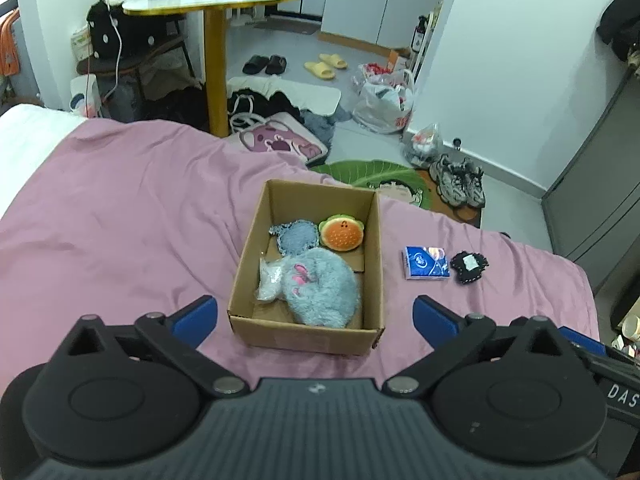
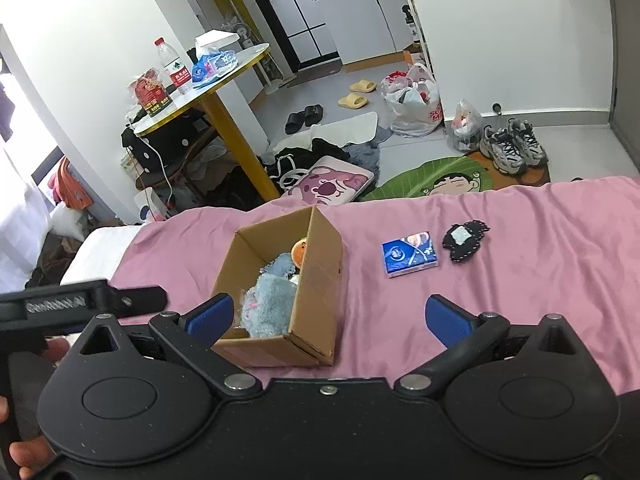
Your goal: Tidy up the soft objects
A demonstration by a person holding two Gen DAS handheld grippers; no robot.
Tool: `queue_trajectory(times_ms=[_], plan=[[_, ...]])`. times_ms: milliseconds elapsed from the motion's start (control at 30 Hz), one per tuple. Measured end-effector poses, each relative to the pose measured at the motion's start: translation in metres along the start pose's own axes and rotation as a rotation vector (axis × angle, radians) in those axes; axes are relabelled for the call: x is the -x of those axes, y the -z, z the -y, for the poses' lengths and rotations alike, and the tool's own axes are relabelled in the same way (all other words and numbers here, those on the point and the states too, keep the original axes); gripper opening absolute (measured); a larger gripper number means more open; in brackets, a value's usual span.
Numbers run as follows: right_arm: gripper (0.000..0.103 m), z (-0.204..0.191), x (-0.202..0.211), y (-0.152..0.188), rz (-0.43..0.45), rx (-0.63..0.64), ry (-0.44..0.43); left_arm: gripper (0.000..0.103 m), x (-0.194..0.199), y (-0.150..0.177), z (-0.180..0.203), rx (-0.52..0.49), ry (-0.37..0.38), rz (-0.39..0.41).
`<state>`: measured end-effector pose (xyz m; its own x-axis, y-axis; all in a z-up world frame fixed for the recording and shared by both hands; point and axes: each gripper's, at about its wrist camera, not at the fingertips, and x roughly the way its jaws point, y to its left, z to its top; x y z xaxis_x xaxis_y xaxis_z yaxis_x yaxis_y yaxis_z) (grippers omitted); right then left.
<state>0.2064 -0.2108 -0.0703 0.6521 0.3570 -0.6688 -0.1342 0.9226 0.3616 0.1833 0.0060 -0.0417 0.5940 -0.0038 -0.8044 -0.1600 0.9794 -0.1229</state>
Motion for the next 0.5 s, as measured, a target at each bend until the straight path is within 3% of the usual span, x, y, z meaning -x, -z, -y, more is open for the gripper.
queue_trajectory(times_ms=[500], plan=[[0.103,-0.004,0.048,0.007,0.046,0.051,-0.012,0.103,0.051,0.021,0.004,-0.015,0.019,0.108]])
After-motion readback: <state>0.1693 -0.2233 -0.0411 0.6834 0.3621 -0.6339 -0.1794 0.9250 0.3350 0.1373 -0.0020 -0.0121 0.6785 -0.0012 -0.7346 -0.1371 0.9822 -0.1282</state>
